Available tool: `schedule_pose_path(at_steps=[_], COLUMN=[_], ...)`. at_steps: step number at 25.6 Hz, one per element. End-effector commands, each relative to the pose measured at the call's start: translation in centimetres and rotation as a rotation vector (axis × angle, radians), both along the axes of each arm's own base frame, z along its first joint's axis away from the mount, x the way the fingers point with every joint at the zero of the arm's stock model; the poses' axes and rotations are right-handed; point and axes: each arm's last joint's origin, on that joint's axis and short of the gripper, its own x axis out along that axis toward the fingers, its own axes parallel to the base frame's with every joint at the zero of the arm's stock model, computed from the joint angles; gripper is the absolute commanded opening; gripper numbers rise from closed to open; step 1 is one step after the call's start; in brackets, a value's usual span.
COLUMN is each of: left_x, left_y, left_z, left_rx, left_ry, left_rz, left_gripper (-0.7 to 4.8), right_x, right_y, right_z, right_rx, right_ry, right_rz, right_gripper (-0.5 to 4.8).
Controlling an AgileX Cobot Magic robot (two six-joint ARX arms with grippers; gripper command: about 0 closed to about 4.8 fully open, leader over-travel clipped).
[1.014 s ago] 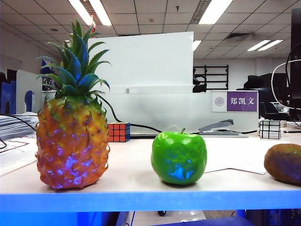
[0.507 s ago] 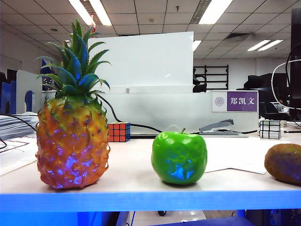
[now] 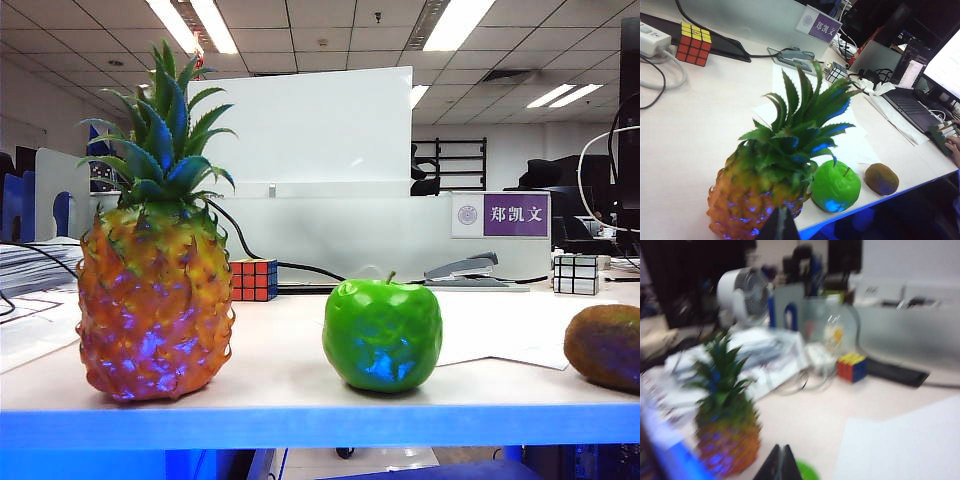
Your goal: Arrange all the fruits from large to small from left to right in a row.
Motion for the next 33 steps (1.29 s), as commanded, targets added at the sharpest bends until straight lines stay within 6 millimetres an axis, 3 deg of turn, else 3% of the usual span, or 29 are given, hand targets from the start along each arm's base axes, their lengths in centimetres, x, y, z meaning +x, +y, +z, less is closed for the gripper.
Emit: schedule_pose_path(at_steps=[1,7,25,33], left_x=[0.0,0.0,-0.1,0.3], left_y=[0.0,0.0,-0.1,1.2], left_z=[0.3,0.3,0.2,0.2], left_rx=[0.003,0.003,0.003,0.004], left_ry=[-0.027,-0.027,-0.024,-0.024], left_rz=[0.001,0.001,-0.019,0.169], left_gripper=[-0.05,-0.06,-0.05,-0.05], right_x=[0.6,1.1,1.1,1.1], right_y=[0.2,0.4,0.4,0.4], right_z=[-0.7,-2.3,-2.6,-2.6], right_rx=[0.082,0.068,0.046,0.046], right_ry=[-0.085,-0.057,-0.031,-0.031], right_rz=[-0.075,-0.115,-0.115,-0.115], right_gripper=[0.0,0.0,0.0,0.0])
